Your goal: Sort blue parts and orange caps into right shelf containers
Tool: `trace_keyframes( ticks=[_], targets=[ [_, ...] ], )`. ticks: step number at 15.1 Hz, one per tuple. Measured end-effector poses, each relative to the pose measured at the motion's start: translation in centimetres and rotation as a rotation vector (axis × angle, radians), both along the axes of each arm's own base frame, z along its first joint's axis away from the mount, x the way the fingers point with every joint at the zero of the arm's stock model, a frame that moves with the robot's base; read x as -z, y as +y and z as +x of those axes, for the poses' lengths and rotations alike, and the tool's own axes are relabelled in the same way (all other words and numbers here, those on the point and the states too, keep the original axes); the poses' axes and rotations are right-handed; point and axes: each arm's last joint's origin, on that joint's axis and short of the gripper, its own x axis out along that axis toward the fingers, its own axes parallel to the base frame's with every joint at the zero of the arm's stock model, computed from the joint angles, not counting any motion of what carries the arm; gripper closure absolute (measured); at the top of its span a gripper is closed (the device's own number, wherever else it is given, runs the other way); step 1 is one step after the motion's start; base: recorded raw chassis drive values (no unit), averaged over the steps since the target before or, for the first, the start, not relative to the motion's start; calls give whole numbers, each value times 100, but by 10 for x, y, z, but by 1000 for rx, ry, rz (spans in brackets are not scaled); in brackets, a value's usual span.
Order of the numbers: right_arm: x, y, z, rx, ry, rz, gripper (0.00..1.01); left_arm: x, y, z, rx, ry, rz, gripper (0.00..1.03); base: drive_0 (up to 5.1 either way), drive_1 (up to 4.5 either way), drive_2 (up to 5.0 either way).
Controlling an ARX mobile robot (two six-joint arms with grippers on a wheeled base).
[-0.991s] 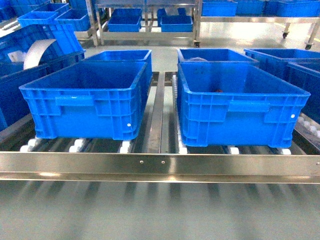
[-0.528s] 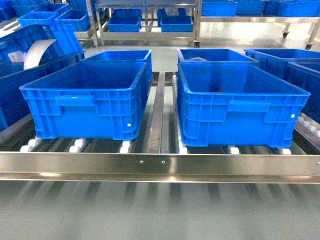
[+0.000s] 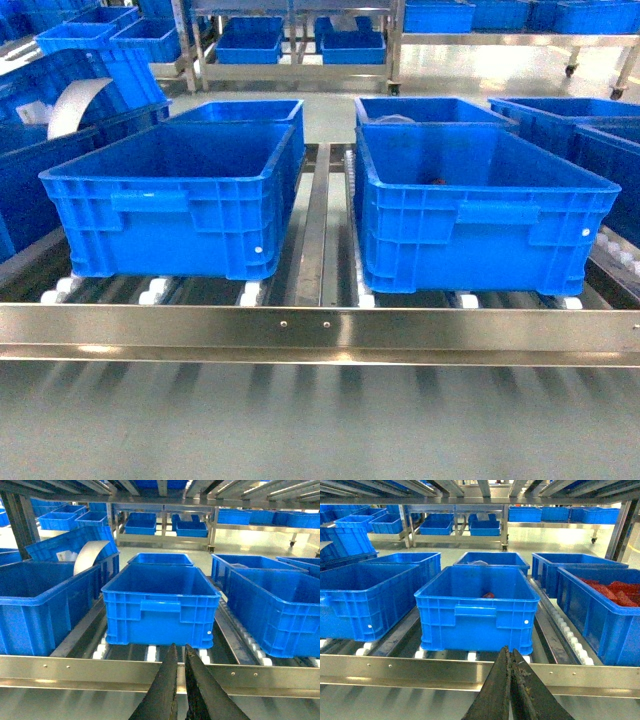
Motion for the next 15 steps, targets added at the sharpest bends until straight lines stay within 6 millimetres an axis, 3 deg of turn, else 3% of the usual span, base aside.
trace_keyframes(
  ticks=[11,13,15],
  targets=[
    [1,0,-8,0,3,0,99,1,0,-8,0,1,0,101,0,0,0],
    [7,0,-16,1,53,0,99,8,0,-16,-1,57,0,101,0,0,0],
    [2,0,-19,-2,-6,0,99,3,0,-18,2,2,0,101,0,0,0]
  ],
)
